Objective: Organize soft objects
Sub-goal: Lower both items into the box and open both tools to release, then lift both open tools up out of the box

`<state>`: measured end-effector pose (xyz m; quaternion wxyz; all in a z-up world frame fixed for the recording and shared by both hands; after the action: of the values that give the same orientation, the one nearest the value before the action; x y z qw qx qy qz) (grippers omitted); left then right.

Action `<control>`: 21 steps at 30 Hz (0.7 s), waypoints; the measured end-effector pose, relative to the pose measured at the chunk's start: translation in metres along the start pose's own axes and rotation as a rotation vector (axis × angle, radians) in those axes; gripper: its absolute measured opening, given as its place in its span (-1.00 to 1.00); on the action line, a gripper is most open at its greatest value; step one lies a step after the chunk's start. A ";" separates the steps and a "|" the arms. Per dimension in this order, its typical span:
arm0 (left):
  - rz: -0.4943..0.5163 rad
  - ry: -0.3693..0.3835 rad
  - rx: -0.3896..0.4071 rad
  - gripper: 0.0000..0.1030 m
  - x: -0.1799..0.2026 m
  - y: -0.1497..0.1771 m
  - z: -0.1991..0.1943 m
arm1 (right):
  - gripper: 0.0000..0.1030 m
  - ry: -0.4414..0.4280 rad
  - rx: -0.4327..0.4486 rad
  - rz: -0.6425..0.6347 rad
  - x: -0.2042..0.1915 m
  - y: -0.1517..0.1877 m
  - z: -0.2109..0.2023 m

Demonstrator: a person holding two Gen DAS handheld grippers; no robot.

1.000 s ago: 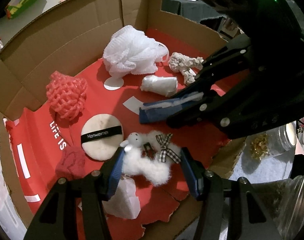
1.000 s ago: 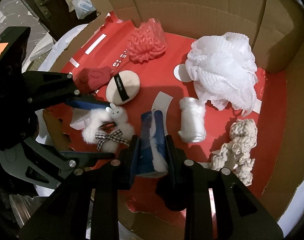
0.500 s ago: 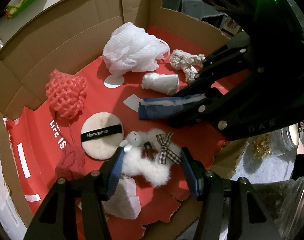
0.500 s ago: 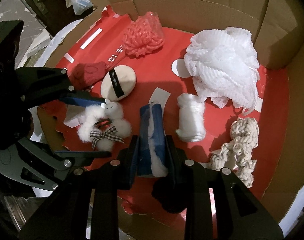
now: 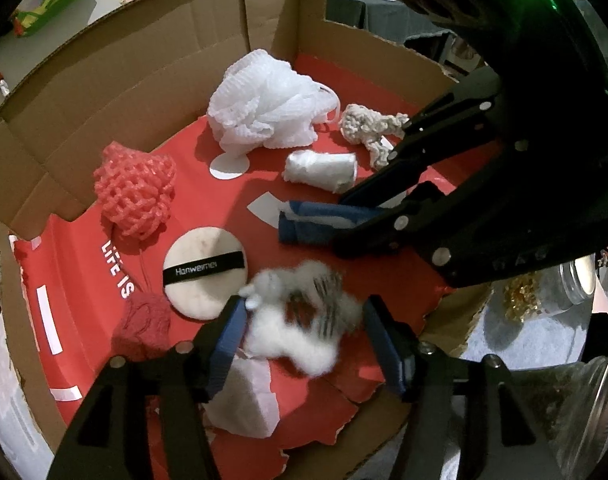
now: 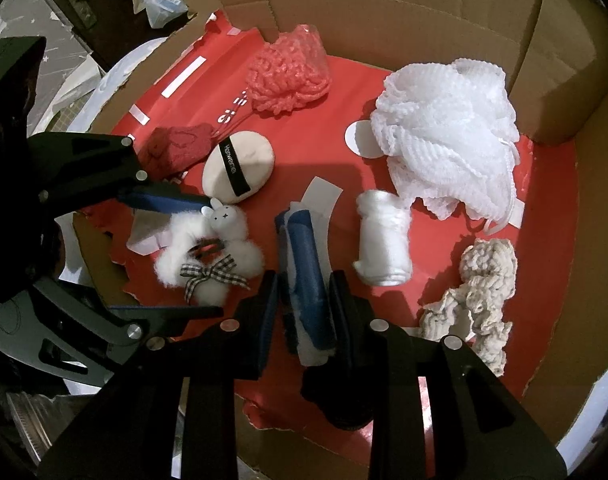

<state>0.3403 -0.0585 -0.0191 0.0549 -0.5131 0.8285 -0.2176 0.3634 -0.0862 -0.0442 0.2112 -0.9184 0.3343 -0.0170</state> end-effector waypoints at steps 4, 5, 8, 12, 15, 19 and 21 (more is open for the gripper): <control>-0.008 -0.003 0.011 0.26 -0.003 0.001 -0.002 | -0.50 0.006 0.009 0.001 -0.001 0.000 -0.004; -0.009 -0.009 0.017 0.26 -0.004 0.001 -0.003 | -0.50 0.009 0.010 0.002 -0.001 0.000 -0.006; -0.032 -0.011 0.044 0.35 -0.005 0.001 -0.013 | -0.50 0.022 0.018 0.007 0.001 0.002 -0.012; -0.075 -0.014 0.083 0.45 -0.012 0.001 -0.031 | -0.40 0.040 0.041 0.024 0.002 0.005 -0.024; -0.118 -0.013 0.123 0.57 -0.014 0.002 -0.048 | 0.32 0.073 0.080 0.032 0.002 0.006 -0.039; -0.174 -0.025 0.172 0.67 -0.019 0.008 -0.068 | 0.33 0.119 0.122 0.058 0.000 0.009 -0.059; -0.211 -0.035 0.200 0.80 -0.022 0.012 -0.078 | 0.33 0.144 0.141 0.083 0.000 0.011 -0.069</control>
<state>0.3162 -0.0114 0.0436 0.0972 -0.5930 0.7431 -0.2944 0.3442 -0.1199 0.0142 0.2515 -0.8829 0.3842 -0.0978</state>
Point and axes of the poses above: each gripper's, at about its wrist camera, not at the fingertips, and z roughly the way its jaws point, x to its right, y to its underside, the point moved 8 cm from there along z, roughly the way its jaws point, and after that the axes turned 15 degrees about -z, right-handed, at the moved point
